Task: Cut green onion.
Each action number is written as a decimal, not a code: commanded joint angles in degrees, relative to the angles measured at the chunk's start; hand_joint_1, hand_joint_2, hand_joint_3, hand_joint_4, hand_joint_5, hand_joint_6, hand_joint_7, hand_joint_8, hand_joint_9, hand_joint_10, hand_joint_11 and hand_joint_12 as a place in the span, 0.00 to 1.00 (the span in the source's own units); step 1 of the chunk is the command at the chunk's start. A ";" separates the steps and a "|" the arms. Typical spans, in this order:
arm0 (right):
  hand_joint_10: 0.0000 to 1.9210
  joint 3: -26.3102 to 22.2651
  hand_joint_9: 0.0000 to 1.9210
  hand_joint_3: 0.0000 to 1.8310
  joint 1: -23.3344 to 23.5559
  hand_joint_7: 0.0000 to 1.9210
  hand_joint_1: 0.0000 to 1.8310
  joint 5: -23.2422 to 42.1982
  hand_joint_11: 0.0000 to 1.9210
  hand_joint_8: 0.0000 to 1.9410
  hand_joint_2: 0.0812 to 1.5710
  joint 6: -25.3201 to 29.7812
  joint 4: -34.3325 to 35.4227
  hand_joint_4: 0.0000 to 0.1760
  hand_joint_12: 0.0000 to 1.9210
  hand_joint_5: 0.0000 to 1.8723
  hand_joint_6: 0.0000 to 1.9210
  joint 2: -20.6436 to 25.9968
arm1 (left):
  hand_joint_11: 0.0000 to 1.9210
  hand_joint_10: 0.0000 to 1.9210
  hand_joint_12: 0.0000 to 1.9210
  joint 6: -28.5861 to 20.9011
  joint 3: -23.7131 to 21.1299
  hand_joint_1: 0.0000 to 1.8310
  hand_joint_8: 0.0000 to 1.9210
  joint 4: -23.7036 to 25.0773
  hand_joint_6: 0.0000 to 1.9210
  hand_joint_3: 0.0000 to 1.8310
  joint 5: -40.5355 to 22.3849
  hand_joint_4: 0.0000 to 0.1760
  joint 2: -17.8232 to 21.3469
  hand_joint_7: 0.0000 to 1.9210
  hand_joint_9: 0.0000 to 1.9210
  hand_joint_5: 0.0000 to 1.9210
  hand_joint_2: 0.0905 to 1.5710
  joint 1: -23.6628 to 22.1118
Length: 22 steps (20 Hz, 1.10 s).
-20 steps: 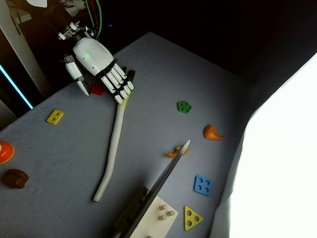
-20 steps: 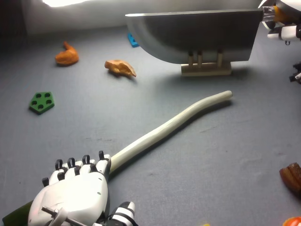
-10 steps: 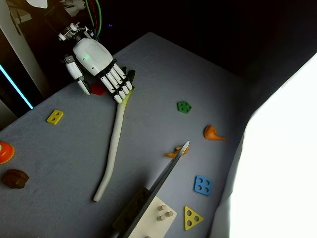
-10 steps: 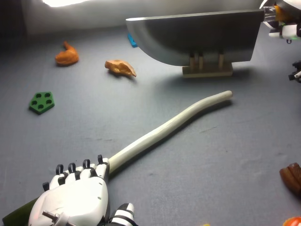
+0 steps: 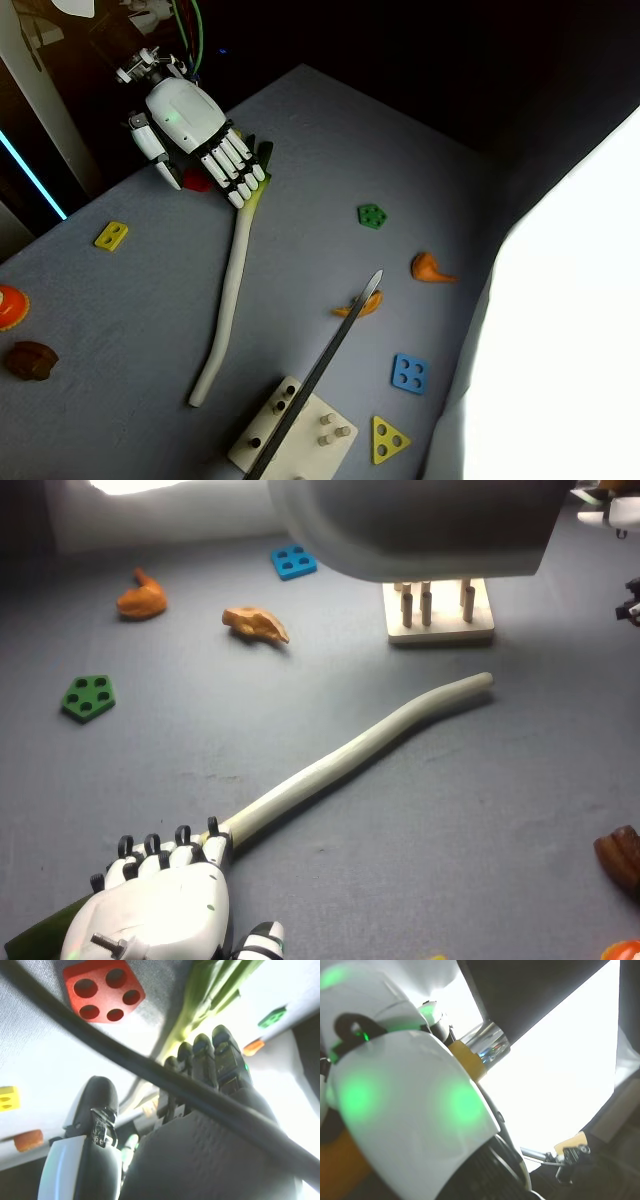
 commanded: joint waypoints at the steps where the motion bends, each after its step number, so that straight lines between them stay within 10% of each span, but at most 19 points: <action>1: 1.00 0.49 0.79 0.00 1.17 0.76 0.87 7.83 0.79 1.00 0.71 1.72 2.27 1.00 1.00 0.65 1.00 1.06 | 0.00 0.01 0.09 0.02 -0.05 0.18 0.00 3.69 0.00 0.01 3.55 0.09 -0.37 0.07 0.06 0.04 0.91 -0.01; 9: 1.00 -14.80 0.78 0.00 4.41 0.76 0.86 12.01 0.79 1.00 0.71 -4.71 3.07 1.00 1.00 0.64 1.00 11.01 | 0.00 0.00 0.08 0.02 0.17 0.20 0.00 2.64 0.00 0.01 3.38 0.08 -1.09 0.07 0.06 0.03 0.91 0.54; 18: 1.00 -39.85 0.77 0.00 7.03 0.74 0.86 11.79 0.78 1.00 0.71 -43.62 30.02 1.00 1.00 0.64 1.00 22.37 | 0.00 0.00 0.03 0.03 0.46 0.27 0.00 0.03 0.00 0.00 1.49 0.02 -1.21 0.04 0.04 0.04 0.87 1.00; 22: 1.00 -50.70 0.77 0.00 2.38 0.74 0.86 22.69 0.79 1.00 0.71 -54.35 35.61 1.00 1.00 0.66 1.00 25.27 | 0.00 0.00 0.05 0.07 0.50 0.31 0.00 -1.00 0.00 0.00 0.98 0.00 -1.24 0.04 0.05 0.05 0.86 1.05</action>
